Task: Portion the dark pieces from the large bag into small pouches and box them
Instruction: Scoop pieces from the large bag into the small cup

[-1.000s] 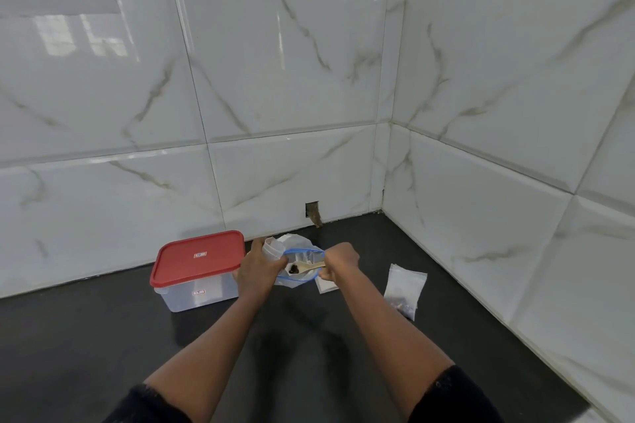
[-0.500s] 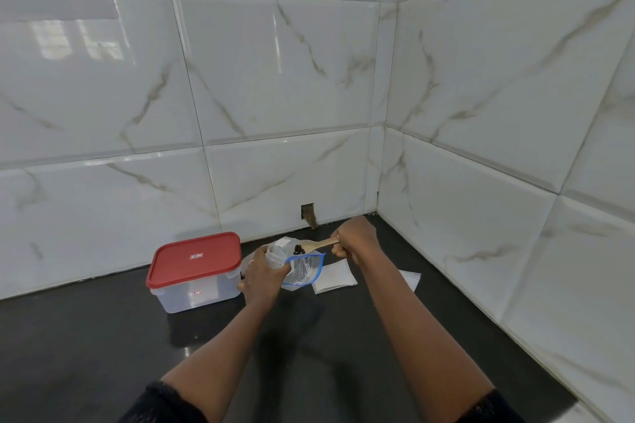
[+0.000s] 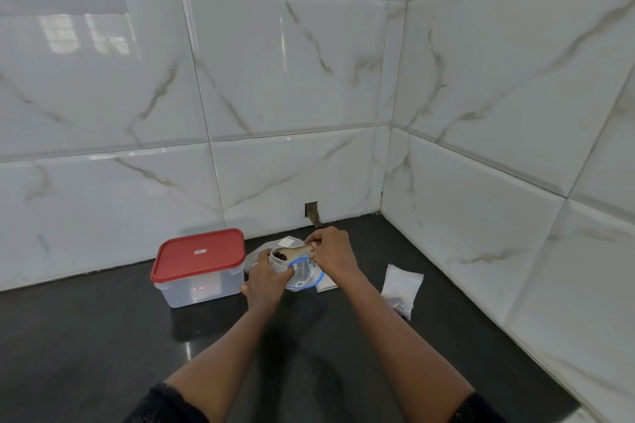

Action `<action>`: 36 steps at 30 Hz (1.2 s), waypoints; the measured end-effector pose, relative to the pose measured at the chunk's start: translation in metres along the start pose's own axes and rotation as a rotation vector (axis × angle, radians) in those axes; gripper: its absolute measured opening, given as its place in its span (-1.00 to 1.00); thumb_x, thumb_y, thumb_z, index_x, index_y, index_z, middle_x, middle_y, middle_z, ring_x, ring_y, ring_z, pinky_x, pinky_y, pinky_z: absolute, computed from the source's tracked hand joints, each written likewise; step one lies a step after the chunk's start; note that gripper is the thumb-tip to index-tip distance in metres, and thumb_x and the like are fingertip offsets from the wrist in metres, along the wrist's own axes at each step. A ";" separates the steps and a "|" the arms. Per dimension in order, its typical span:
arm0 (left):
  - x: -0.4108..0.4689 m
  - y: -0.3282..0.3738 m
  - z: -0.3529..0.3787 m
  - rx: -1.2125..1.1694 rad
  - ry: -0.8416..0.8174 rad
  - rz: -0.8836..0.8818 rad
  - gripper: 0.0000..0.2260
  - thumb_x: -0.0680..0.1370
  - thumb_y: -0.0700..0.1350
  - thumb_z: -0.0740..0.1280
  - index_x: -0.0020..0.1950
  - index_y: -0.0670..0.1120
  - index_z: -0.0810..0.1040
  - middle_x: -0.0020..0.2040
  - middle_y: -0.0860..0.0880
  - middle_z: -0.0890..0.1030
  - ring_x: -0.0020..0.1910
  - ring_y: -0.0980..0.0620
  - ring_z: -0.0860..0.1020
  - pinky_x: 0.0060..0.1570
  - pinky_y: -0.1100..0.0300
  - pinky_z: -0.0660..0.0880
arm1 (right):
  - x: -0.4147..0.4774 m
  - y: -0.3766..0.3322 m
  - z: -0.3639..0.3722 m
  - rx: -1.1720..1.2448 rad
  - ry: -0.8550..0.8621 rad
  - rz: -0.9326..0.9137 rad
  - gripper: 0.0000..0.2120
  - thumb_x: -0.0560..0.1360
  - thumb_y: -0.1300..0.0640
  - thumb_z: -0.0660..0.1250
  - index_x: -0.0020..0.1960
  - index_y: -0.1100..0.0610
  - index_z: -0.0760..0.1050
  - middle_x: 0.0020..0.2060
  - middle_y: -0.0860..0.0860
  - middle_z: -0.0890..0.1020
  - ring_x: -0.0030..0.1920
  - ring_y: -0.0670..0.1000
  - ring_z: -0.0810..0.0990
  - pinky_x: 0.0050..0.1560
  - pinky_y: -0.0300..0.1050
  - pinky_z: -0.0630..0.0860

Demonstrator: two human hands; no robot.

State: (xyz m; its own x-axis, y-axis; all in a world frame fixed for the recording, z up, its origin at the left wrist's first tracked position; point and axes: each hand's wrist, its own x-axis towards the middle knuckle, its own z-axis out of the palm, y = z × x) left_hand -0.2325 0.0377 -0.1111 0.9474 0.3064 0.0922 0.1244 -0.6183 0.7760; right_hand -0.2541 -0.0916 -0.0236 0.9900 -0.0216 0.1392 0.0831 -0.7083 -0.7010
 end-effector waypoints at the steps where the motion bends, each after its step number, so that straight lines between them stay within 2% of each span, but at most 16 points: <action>1: 0.000 0.000 -0.001 -0.005 -0.003 0.001 -0.42 0.43 0.04 0.44 0.37 -0.06 0.32 0.30 -0.09 0.48 0.26 -0.10 0.45 0.25 -0.11 0.33 | 0.000 0.000 0.000 -0.014 0.001 -0.012 -0.74 0.57 0.32 0.20 0.13 0.21 0.62 0.08 0.12 0.65 0.07 0.01 0.62 0.12 -0.25 0.51; 10: 0.002 0.002 -0.001 -0.020 -0.006 0.023 -0.43 0.43 0.02 0.44 0.37 -0.08 0.32 0.28 -0.10 0.48 0.26 -0.12 0.44 0.27 -0.11 0.36 | 0.000 -0.001 -0.006 -0.085 0.023 -0.094 -0.74 0.55 0.32 0.23 0.17 0.21 0.60 0.09 0.12 0.65 0.09 0.01 0.61 0.12 -0.26 0.49; 15: 0.006 -0.001 -0.004 -0.038 -0.017 0.030 -0.45 0.43 0.02 0.44 0.35 -0.07 0.33 0.25 -0.10 0.51 0.22 -0.11 0.47 0.22 -0.10 0.42 | 0.006 0.001 -0.008 -0.114 0.122 0.108 -0.70 0.55 0.27 0.14 0.13 0.20 0.61 0.12 0.15 0.60 0.09 0.08 0.57 0.12 -0.11 0.53; 20: 0.012 -0.003 -0.013 -0.080 0.017 0.043 -0.50 0.43 0.02 0.45 0.28 -0.10 0.39 0.18 -0.10 0.56 0.11 -0.07 0.53 0.08 0.00 0.52 | 0.007 -0.004 -0.010 -0.134 0.157 0.203 -0.72 0.59 0.22 0.12 0.21 0.25 0.49 0.16 0.16 0.51 0.11 0.12 0.56 0.06 -0.10 0.50; 23: 0.015 -0.002 -0.018 -0.073 0.037 0.058 -0.53 0.44 0.02 0.43 0.27 -0.13 0.42 0.16 -0.11 0.57 0.10 -0.09 0.53 -0.04 0.12 0.46 | 0.004 -0.007 -0.005 -0.139 0.071 0.216 -0.73 0.58 0.24 0.14 0.23 0.27 0.45 0.20 0.19 0.46 0.14 0.17 0.55 0.09 -0.07 0.48; 26: 0.018 -0.004 -0.022 -0.084 0.048 0.090 -0.55 0.45 0.03 0.43 0.25 -0.11 0.44 0.13 -0.11 0.59 0.06 -0.08 0.55 -0.06 0.11 0.47 | 0.000 -0.011 0.010 -0.178 -0.051 0.181 -0.74 0.57 0.26 0.17 0.22 0.29 0.46 0.20 0.21 0.49 0.14 0.18 0.57 0.09 -0.09 0.49; 31: 0.019 -0.009 -0.032 -0.130 0.050 0.157 -0.63 0.43 -0.02 0.44 0.18 -0.11 0.51 0.06 -0.10 0.62 -0.01 -0.06 0.55 -0.12 0.15 0.44 | -0.003 -0.017 0.043 -0.214 -0.208 0.138 -0.69 0.59 0.31 0.12 0.31 0.32 0.42 0.26 0.23 0.48 0.26 0.16 0.49 0.23 -0.09 0.43; 36: 0.020 -0.012 -0.045 -0.141 0.025 0.225 -0.69 0.44 -0.08 0.45 0.15 -0.10 0.53 -0.01 -0.05 0.61 -0.07 0.01 0.52 -0.17 0.26 0.38 | 0.000 -0.021 0.068 -0.105 -0.323 0.173 -0.67 0.62 0.18 0.13 0.33 0.25 0.42 0.24 0.17 0.52 0.25 0.12 0.49 0.23 -0.09 0.41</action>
State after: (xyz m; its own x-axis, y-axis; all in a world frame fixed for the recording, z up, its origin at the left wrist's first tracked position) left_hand -0.2283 0.0840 -0.0906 0.9389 0.1912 0.2862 -0.1325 -0.5667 0.8132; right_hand -0.2478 -0.0286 -0.0570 0.9747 0.0642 -0.2141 -0.0839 -0.7827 -0.6167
